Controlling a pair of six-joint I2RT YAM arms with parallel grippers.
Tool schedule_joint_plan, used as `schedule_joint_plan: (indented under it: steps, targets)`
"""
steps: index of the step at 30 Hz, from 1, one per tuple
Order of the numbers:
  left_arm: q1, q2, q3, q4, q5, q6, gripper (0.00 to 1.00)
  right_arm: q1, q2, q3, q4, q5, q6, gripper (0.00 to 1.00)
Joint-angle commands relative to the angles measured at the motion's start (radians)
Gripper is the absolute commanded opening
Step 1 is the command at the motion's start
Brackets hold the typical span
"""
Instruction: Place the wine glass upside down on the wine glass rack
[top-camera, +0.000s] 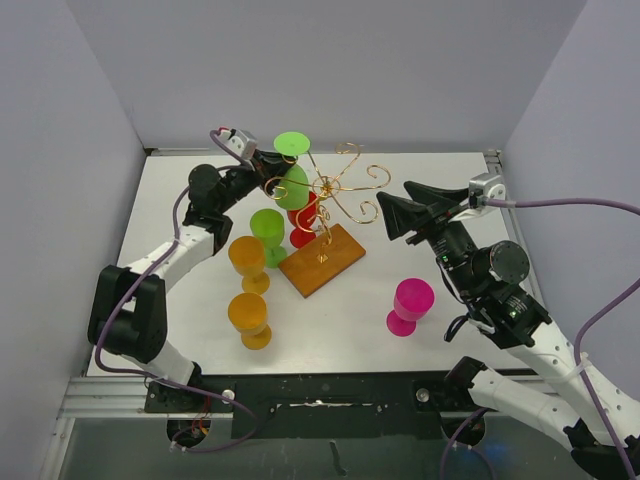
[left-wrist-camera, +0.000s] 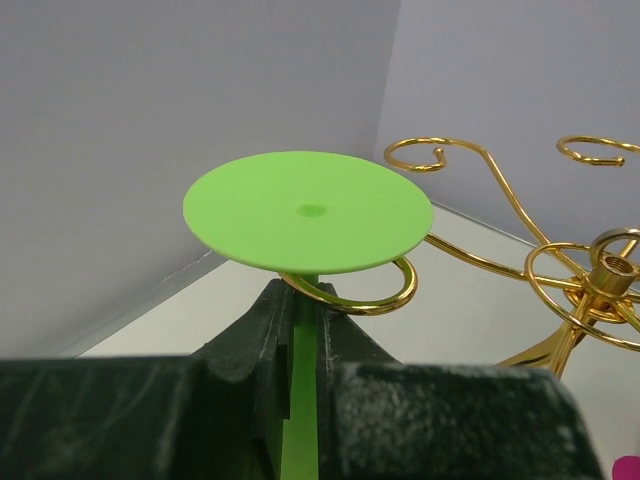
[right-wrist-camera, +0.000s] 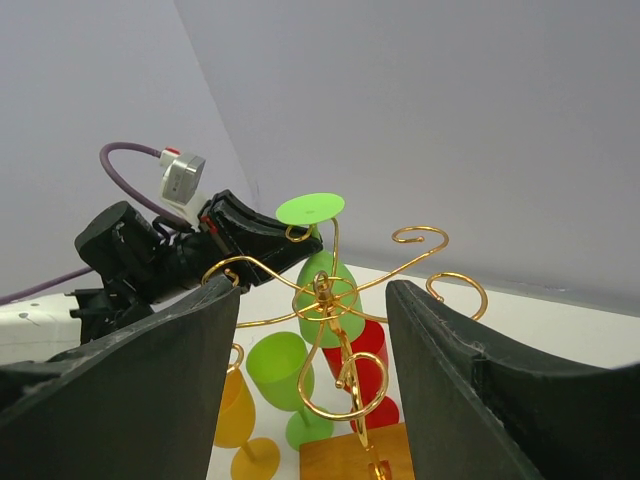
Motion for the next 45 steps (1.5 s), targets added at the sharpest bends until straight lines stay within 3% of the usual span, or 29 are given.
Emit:
schedule_joint_plan:
  steps: [1,21,35,41,45]
  targets:
    - [0.000,-0.058,0.003,0.105,-0.066,0.000,0.00,0.008,-0.013,0.005,0.039,-0.014,0.008,0.61]
    - [0.004,-0.174,-0.116,0.062,-0.040,0.029,0.00,0.009,-0.031,-0.014,-0.015,0.000,0.020,0.61]
    - [0.003,-0.217,-0.156,-0.045,-0.122,0.051,0.29,0.009,-0.043,-0.025,-0.116,0.021,0.066,0.62]
    - [0.004,-0.292,-0.155,-0.160,-0.247,0.064,0.41,0.009,-0.055,-0.025,-0.192,0.031,0.086,0.62]
    - [0.004,-0.348,-0.143,-0.281,-0.354,0.054,0.43,0.009,-0.066,-0.033,-0.245,0.040,0.099,0.62]
